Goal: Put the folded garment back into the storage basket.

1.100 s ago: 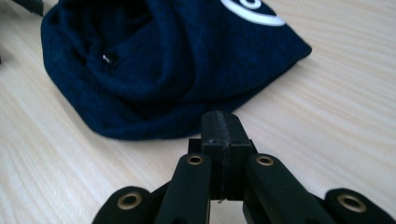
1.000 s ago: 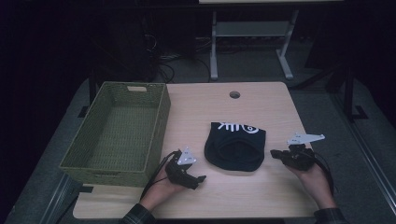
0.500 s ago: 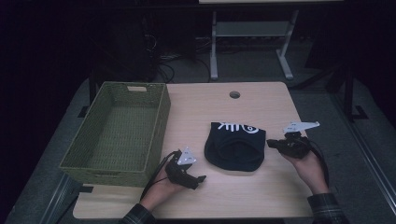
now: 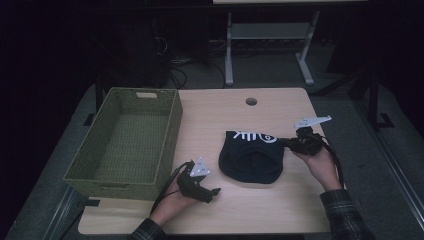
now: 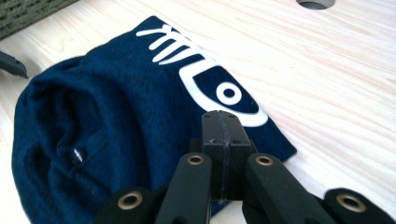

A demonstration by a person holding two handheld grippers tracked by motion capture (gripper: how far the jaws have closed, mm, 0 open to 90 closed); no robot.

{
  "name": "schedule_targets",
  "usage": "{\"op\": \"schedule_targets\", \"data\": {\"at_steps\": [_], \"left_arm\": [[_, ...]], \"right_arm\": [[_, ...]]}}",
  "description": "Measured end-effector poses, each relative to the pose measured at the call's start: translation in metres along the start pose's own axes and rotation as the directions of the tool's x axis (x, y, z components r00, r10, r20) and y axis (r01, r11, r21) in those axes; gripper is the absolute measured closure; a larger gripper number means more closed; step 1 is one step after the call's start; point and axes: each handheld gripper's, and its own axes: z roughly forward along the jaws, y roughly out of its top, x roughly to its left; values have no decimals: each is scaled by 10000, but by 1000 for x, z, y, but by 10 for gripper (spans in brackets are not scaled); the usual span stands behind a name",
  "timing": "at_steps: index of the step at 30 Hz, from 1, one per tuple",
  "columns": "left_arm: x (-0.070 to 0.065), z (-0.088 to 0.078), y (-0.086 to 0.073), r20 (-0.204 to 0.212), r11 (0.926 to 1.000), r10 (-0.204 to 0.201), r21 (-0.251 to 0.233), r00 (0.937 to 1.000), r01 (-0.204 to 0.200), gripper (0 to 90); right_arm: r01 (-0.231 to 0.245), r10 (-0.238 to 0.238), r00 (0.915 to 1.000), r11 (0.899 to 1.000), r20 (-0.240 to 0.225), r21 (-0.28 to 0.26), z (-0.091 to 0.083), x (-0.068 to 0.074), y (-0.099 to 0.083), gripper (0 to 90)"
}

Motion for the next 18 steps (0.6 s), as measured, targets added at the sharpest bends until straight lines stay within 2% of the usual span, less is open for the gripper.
{"op": "schedule_targets", "data": {"at_steps": [1, 6, 10, 12, 13, 14, 18], "left_arm": [[0, 0, 0, 3, 10000, -7, 15, 10000, 7, 122], [0, 0, 0, 1, 10000, 0, 49, 10000, 0, 122], [0, 0, 0, -16, 10000, -14, 47, 10000, 14, 122], [0, -1, 0, -24, 10000, -30, 48, 10000, 30, 122], [0, -1, 0, -24, 10000, -31, 51, 10000, 31, 122], [0, -1, 0, -24, 10000, -31, 51, 10000, 31, 122], [0, -1, 0, -29, 10000, -35, 46, 10000, 35, 122]], "right_arm": [[-111, 112, 9999, 9998, -72, 158, 2, -2, 3, 900], [-236, 236, 9997, 9997, -115, -45, 9, -10, 12, 900], [-247, 248, 9996, 9997, 98, -91, 16, -18, 19, 900], [-323, 323, 9994, 9995, 78, -14, 18, -21, 20, 900], [-330, 325, 9992, 9992, 244, 206, 23, -26, 23, 900], [-330, 325, 9992, 9992, 244, 206, 23, -26, 23, 900], [-583, 577, 9978, 9981, 331, 181, 32, -36, 22, 900]]}}
